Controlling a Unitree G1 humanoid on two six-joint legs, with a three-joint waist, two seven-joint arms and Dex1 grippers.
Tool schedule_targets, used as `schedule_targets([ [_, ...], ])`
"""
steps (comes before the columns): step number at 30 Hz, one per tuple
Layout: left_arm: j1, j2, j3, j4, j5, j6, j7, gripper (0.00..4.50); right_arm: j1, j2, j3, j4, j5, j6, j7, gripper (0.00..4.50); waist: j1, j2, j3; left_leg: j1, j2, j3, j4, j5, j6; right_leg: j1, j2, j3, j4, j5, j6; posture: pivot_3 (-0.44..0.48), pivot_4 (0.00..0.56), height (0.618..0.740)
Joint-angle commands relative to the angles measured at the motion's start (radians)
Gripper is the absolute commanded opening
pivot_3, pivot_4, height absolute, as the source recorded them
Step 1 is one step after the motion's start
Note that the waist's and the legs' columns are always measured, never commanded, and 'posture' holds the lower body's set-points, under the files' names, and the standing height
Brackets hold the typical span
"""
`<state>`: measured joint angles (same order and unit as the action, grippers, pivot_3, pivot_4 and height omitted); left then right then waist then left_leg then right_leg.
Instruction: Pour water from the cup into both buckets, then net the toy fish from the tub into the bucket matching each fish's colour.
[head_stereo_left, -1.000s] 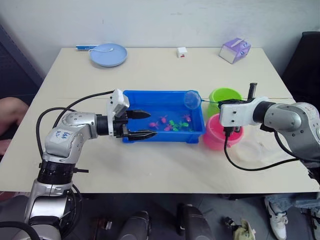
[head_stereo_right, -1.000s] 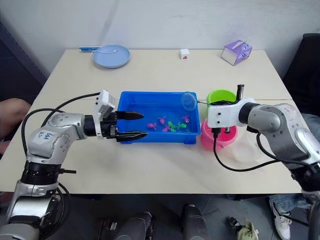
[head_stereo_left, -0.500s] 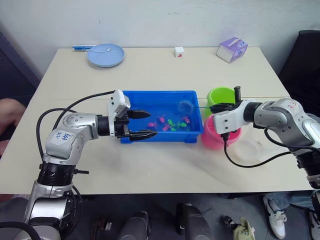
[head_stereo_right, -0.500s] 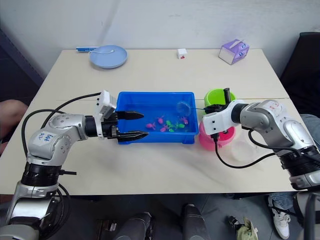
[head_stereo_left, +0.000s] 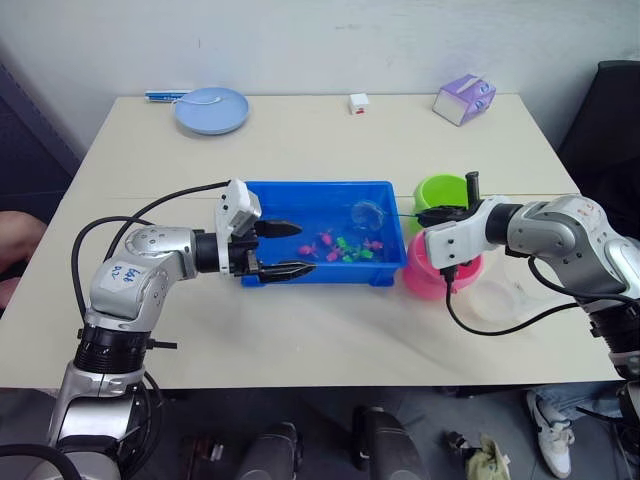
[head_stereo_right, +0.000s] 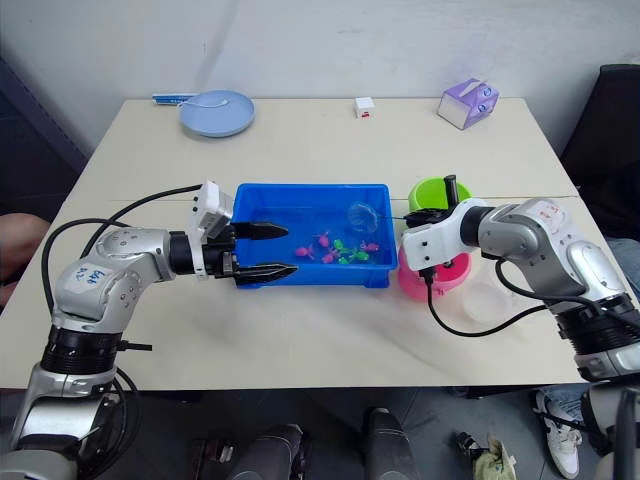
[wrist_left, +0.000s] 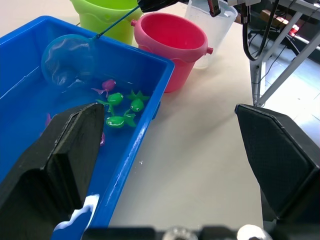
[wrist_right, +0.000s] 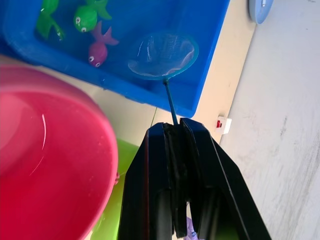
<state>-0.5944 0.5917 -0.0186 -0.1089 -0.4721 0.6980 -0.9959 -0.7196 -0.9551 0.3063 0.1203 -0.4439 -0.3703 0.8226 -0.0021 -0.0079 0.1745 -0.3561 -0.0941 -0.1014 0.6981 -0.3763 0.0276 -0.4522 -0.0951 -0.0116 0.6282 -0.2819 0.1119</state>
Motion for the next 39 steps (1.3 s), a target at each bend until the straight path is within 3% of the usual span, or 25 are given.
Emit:
schedule_targets([
  [1, -0.006, -0.004, 0.004, -0.024, -0.011, -0.021, 0.005, 4.50, 0.008, 0.022, -0.040, -0.068, 0.051, 0.028, 0.027, 0.79, 0.000, 0.000, 0.000, 0.000, 0.000, 0.000, 0.000, 0.000, 0.000, 0.000, 0.000, 0.000, 0.000, 0.000, 0.000, 0.000, 0.150, 0.740],
  [6, -0.001, -0.005, 0.000, -0.023, -0.007, -0.030, 0.005, 4.50, 0.000, 0.053, -0.075, -0.091, 0.086, 0.090, 0.029, 0.79, -0.001, 0.000, 0.000, 0.000, 0.000, 0.000, 0.000, 0.000, 0.000, 0.000, 0.000, 0.000, 0.001, 0.000, 0.000, 0.000, 0.150, 0.740],
  [15, 0.003, -0.002, 0.000, -0.024, -0.008, -0.035, 0.007, 4.50, 0.025, 0.013, -0.125, -0.159, 0.289, 0.147, 0.219, 0.79, 0.001, 0.000, 0.000, 0.000, 0.000, -0.001, 0.001, 0.000, 0.000, 0.001, 0.000, 0.000, 0.000, 0.000, 0.000, 0.000, 0.150, 0.740],
  [25, -0.004, 0.002, 0.004, -0.014, -0.001, -0.042, 0.010, 4.50, 0.020, 0.016, -0.046, -0.043, 0.259, -0.023, 0.304, 0.79, 0.000, 0.000, 0.000, 0.000, 0.000, -0.001, 0.001, 0.000, 0.000, 0.001, 0.000, 0.001, 0.000, 0.000, 0.000, 0.000, 0.150, 0.740],
  [32, -0.001, 0.004, 0.007, -0.020, -0.003, -0.042, 0.018, 4.50, -0.114, 0.129, -0.003, 0.149, 0.096, -0.104, 0.134, 0.79, -0.003, 0.000, 0.000, 0.000, 0.001, 0.000, 0.000, 0.000, -0.001, -0.001, 0.000, 0.000, 0.001, 0.000, 0.000, 0.000, 0.150, 0.740],
  [39, 0.014, 0.007, 0.014, -0.030, -0.007, -0.043, 0.026, 4.50, -0.204, 0.173, -0.005, 0.250, 0.019, -0.164, 0.021, 0.79, -0.001, 0.000, 0.000, 0.000, 0.000, 0.000, 0.001, 0.000, -0.001, 0.000, 0.000, -0.001, 0.001, 0.000, 0.000, 0.000, 0.150, 0.740],
])
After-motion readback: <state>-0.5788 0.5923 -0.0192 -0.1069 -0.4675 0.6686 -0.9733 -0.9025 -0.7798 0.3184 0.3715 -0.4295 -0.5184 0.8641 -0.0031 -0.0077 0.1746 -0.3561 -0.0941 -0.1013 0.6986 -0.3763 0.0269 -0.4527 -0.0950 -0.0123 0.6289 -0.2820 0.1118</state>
